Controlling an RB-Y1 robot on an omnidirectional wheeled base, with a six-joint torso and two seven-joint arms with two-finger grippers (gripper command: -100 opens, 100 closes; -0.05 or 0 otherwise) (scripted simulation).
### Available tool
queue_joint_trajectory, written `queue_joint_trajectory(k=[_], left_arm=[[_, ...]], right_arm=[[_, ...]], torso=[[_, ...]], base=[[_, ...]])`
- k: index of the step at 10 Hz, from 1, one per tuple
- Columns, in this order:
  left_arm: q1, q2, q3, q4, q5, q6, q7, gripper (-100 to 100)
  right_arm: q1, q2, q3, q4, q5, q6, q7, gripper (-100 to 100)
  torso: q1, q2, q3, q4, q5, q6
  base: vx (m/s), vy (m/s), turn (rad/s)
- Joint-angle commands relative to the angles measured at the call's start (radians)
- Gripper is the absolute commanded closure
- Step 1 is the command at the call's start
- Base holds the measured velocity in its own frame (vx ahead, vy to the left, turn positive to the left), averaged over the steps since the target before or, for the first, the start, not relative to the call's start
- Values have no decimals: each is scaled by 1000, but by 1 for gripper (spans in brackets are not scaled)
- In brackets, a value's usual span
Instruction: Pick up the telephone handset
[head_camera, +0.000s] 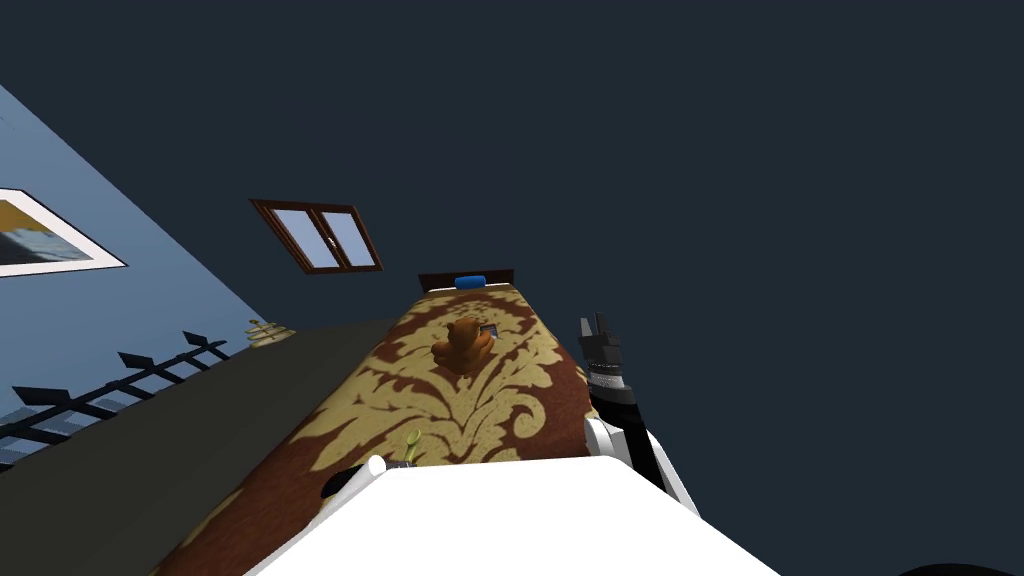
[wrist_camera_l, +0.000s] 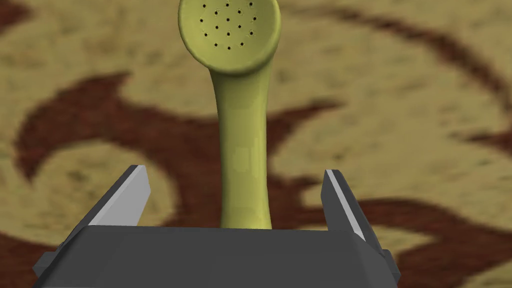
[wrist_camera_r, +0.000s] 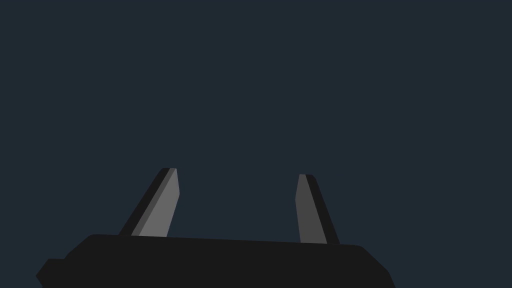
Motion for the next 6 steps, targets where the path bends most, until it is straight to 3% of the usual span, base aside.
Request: queue_joint_trajectory(k=[1,2,3,6], left_arm=[[0,0,0,0,0,0,0,0],[-6,8,15,38,17,-27,7,-100],[-11,17,30,62,33,-53,13,-100],[-17,25,46,113,50,-80,20,-100]], right_arm=[[0,0,0,0,0,0,0,0],[0,0,0,0,0,0,0,0],[0,0,0,0,0,0,0,0],[0,0,0,0,0,0,0,0]], torso=[[0,0,0,0,0,0],[-1,0,0,0,0,0],[0,1,1,0,0,1],[1,4,2,1,0,1]], base=[[0,0,0],[-31,24,-342],[-90,46,-480],[-68,42,-176]])
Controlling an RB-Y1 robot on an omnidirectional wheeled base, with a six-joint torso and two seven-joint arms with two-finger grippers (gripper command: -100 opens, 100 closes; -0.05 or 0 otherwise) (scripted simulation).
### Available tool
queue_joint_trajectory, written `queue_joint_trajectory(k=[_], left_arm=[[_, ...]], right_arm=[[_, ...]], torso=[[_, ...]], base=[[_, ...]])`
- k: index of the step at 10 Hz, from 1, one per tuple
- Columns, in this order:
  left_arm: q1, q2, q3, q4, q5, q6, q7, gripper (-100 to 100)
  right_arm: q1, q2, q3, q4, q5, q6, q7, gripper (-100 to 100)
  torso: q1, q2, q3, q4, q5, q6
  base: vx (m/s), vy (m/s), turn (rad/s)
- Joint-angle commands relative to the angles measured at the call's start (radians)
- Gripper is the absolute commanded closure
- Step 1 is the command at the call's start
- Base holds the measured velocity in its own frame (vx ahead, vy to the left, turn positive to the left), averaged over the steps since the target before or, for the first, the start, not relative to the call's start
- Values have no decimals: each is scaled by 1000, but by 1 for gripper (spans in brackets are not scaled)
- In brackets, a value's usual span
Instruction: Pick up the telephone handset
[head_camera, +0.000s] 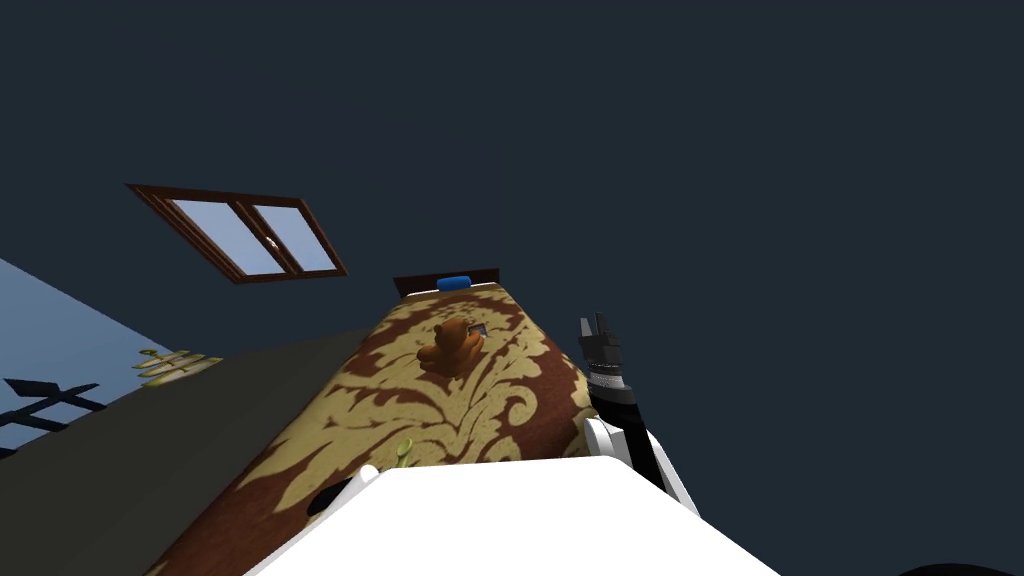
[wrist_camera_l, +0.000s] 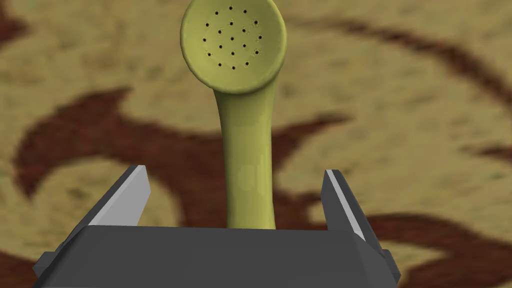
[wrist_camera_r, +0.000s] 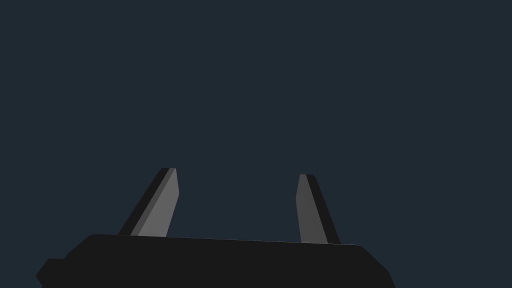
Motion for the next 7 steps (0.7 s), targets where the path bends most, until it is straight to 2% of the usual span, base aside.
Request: queue_joint_trajectory(k=[1,4,7], left_arm=[[-13,13,17,50,27,-40,0,-100],[-19,22,32,99,44,-66,7,-100],[-36,47,78,200,94,-146,27,-100]], right_arm=[[0,0,0,0,0,0,0,0],[0,0,0,0,0,0,0,0],[0,0,0,0,0,0,0,0]], torso=[[0,0,0,0,0,0],[-1,0,0,0,0,1],[0,2,1,0,0,1]], base=[[-60,27,-290],[-52,20,-193],[-89,30,-351]])
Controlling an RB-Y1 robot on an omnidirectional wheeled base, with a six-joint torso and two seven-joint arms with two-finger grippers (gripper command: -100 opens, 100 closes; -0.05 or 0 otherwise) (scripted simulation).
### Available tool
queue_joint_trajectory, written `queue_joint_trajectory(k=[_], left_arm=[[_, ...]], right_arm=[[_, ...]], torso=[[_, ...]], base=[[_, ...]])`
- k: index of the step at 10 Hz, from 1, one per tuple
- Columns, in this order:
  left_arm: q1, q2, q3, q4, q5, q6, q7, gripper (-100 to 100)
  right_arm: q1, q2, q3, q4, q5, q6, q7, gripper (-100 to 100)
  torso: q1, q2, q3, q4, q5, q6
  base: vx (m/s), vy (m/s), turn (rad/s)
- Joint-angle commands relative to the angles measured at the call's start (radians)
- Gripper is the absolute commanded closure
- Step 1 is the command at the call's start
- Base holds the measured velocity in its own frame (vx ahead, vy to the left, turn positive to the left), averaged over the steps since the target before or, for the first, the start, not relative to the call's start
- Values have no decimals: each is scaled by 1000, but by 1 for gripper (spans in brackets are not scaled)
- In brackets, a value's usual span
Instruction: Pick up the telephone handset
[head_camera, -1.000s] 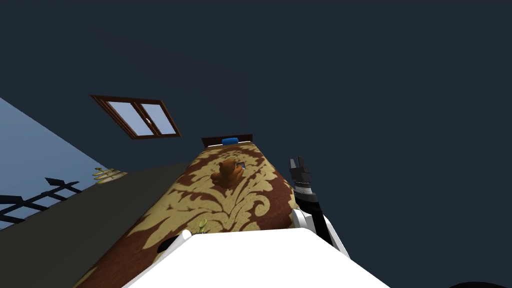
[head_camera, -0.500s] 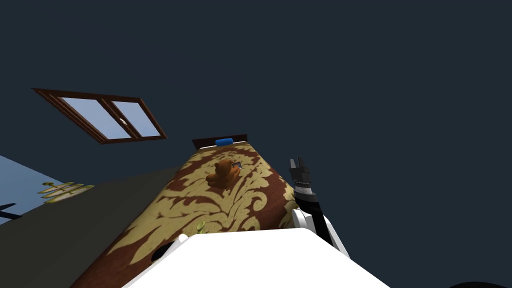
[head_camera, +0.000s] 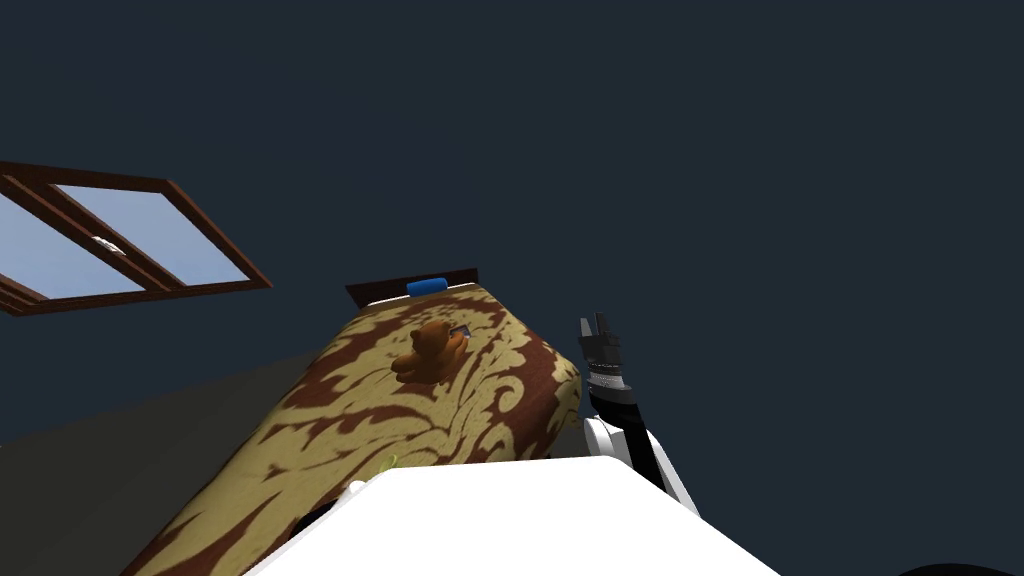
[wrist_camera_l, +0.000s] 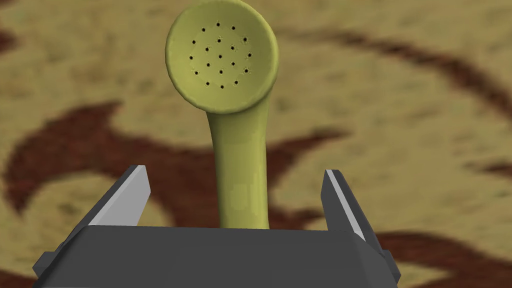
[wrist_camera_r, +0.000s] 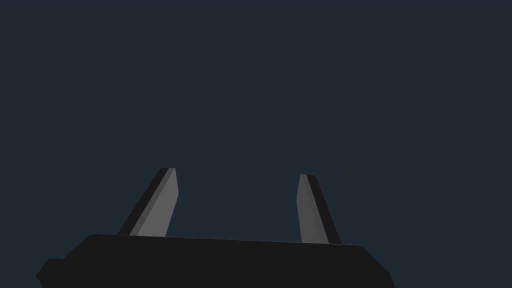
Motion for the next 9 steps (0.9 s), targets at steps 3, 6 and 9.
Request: queue_joint_trajectory(k=[3,6,9], left_arm=[[-23,24,9,54,38,-38,-31,-100],[-29,32,24,123,75,-65,-27,-100],[-35,40,39,156,92,-92,-20,-100]], right_arm=[[0,0,0,0,0,0,0,0],[0,0,0,0,0,0,0,0],[0,0,0,0,0,0,0,0]], torso=[[-1,-4,-2,-1,0,-1],[-2,-8,-5,-2,0,-1],[-1,-5,-3,-1,0,-1]], base=[[-37,12,-68],[-6,0,-92],[-46,8,-158]])
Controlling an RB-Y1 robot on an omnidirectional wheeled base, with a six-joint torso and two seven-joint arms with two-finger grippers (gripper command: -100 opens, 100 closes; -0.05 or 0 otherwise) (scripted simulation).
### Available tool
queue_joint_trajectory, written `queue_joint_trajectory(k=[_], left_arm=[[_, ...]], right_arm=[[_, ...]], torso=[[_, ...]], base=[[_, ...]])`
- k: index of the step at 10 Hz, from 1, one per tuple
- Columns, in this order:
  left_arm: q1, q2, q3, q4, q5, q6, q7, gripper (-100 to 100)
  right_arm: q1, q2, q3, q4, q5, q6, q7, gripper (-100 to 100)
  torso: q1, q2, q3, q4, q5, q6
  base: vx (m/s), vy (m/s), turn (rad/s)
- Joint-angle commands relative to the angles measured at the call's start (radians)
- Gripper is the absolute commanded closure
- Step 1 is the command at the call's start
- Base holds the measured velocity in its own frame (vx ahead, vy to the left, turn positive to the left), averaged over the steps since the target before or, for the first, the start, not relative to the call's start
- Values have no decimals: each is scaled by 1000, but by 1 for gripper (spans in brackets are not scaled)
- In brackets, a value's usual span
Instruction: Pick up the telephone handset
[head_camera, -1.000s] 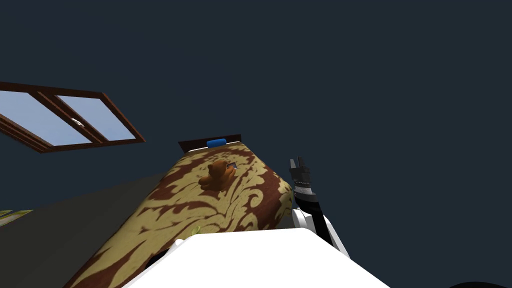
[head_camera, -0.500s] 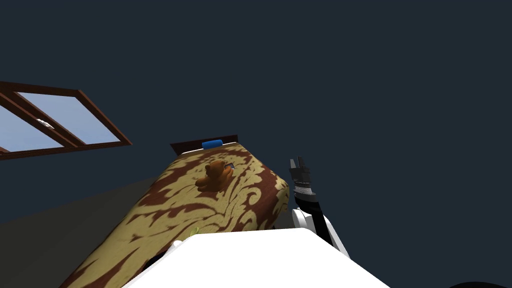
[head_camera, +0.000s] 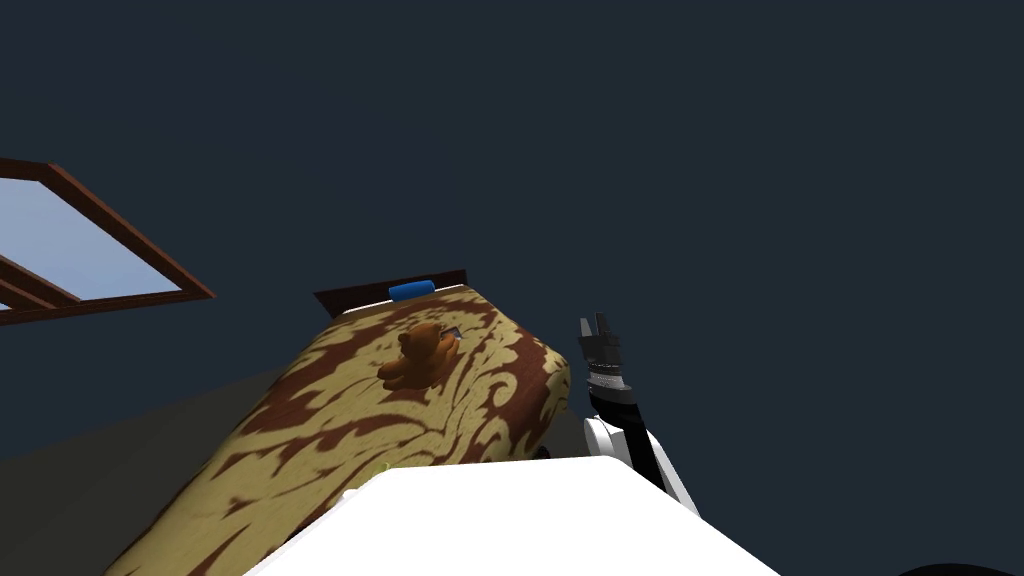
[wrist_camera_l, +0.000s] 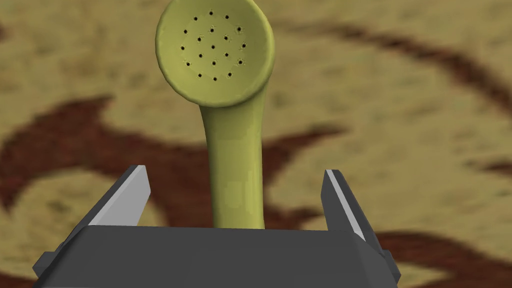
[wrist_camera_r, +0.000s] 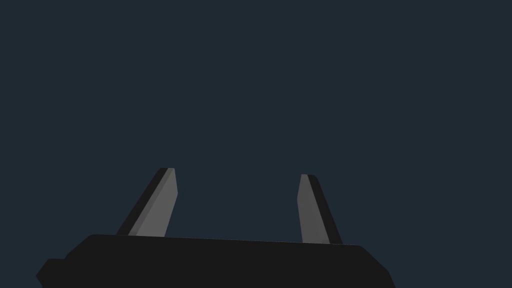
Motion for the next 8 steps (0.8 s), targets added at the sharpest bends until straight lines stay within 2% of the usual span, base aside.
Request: queue_joint_trajectory(k=[1,4,5,8], left_arm=[[-5,7,7,33,28,-21,-15,-100],[-5,6,7,30,25,-18,-8,-100],[-5,7,7,32,28,-21,-14,100],[-7,7,4,30,25,-21,-19,100]], right_arm=[[0,0,0,0,0,0,0,0],[0,0,0,0,0,0,0,0],[0,0,0,0,0,0,0,0],[0,0,0,0,0,0,0,0]], torso=[[0,0,0,0,0,0],[0,-3,-1,-1,0,-1],[0,-3,-2,-1,0,-1],[1,-4,-3,-2,1,-4]], base=[[-49,15,-168],[-9,3,18],[0,0,0],[0,0,-11]])
